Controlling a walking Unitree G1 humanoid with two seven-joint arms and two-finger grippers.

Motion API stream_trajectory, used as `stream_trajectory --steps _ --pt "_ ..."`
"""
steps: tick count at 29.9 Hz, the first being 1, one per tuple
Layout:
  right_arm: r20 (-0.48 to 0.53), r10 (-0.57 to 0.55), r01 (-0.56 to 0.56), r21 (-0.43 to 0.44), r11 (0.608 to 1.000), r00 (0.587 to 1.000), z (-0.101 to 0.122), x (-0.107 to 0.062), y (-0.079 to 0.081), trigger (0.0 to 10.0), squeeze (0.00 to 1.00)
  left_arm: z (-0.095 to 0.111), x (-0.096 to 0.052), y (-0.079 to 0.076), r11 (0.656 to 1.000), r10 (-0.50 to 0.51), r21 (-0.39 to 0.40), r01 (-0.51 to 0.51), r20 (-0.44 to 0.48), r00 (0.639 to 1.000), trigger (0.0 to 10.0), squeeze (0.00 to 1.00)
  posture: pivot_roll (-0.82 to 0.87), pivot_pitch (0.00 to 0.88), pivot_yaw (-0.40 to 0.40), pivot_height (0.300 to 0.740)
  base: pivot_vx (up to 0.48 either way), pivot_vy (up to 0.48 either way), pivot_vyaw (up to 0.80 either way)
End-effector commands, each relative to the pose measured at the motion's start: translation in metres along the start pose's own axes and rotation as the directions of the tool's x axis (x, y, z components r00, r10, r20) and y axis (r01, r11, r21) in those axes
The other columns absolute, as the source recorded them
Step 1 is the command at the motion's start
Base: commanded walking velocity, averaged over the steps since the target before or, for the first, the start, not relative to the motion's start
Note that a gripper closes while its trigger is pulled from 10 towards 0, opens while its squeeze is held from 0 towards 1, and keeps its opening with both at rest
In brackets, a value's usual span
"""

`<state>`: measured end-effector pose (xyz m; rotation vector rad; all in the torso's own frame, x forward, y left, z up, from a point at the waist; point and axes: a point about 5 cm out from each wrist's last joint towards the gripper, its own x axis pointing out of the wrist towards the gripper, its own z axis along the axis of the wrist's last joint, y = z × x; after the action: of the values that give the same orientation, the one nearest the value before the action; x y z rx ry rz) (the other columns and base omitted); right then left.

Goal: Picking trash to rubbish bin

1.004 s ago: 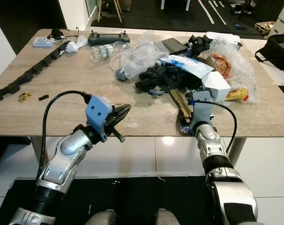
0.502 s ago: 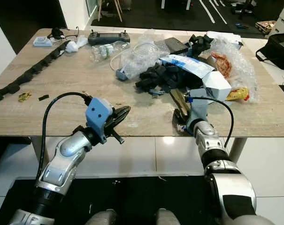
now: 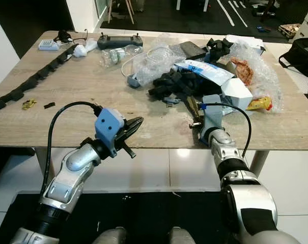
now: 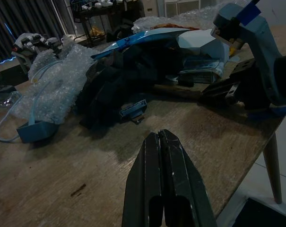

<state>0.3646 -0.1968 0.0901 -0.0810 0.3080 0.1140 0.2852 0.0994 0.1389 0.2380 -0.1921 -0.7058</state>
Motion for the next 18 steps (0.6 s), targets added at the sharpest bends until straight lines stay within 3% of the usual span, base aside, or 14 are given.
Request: stream_trajectory --steps 1,6,12,13,14,15,16,18 --pt "-0.091 -0.036 0.038 0.017 0.999 0.995 -0.021 -0.005 -0.005 0.0 0.00 -0.003 0.001 -0.002 1.000 -0.020 0.014 0.020 -0.013 1.000 10.0 0.00 0.04 0.022 -0.030 0.740 0.000 0.000 0.00" --pt "-0.084 -0.037 0.040 0.033 0.999 0.996 -0.022 -0.005 -0.005 0.0 0.00 -0.003 0.002 -0.003 1.000 -0.019 0.015 0.019 -0.010 1.000 10.0 0.00 0.04 0.020 -0.033 0.740 0.000 0.000 0.00" --pt "-0.033 0.001 -0.001 -0.008 1.000 0.999 -0.028 -0.010 0.007 0.0 0.00 -0.003 -0.001 -0.001 1.000 -0.009 0.015 0.010 -0.008 1.000 10.0 0.00 0.04 0.029 -0.046 0.740 0.000 0.000 0.00" --pt "-0.020 -0.003 0.003 0.010 1.000 1.000 -0.027 -0.014 0.008 1.8 0.00 -0.003 -0.002 0.000 1.000 -0.002 0.013 0.002 -0.010 1.000 10.0 0.00 0.04 0.031 -0.047 0.740 0.000 0.000 0.00" --pt "-0.004 -0.014 0.014 0.030 0.999 1.000 -0.026 -0.019 0.010 2.9 0.00 -0.004 -0.004 0.001 1.000 0.009 0.010 -0.009 -0.012 1.000 10.0 0.00 0.04 0.031 -0.047 0.740 0.000 0.000 0.00" --pt "-0.004 -0.014 0.014 0.030 0.999 1.000 -0.026 -0.019 0.010 2.9 0.00 -0.004 -0.004 0.001 1.000 0.009 0.010 -0.009 -0.012 1.000 10.0 0.00 0.04 0.031 -0.047 0.740 0.000 0.000 0.00" --pt "0.014 -0.011 0.010 0.038 0.999 1.000 -0.024 -0.024 0.012 6.0 0.00 -0.004 -0.006 0.002 1.000 0.017 0.005 -0.017 -0.012 1.000 10.0 0.00 0.04 0.037 -0.047 0.740 0.000 0.000 0.00" --pt "0.042 -0.008 0.005 0.062 0.998 0.999 -0.019 -0.032 0.017 9.4 0.00 -0.004 -0.008 0.004 0.999 0.031 -0.008 -0.032 -0.011 0.999 10.0 0.00 0.04 0.037 -0.044 0.740 0.000 0.000 0.00"
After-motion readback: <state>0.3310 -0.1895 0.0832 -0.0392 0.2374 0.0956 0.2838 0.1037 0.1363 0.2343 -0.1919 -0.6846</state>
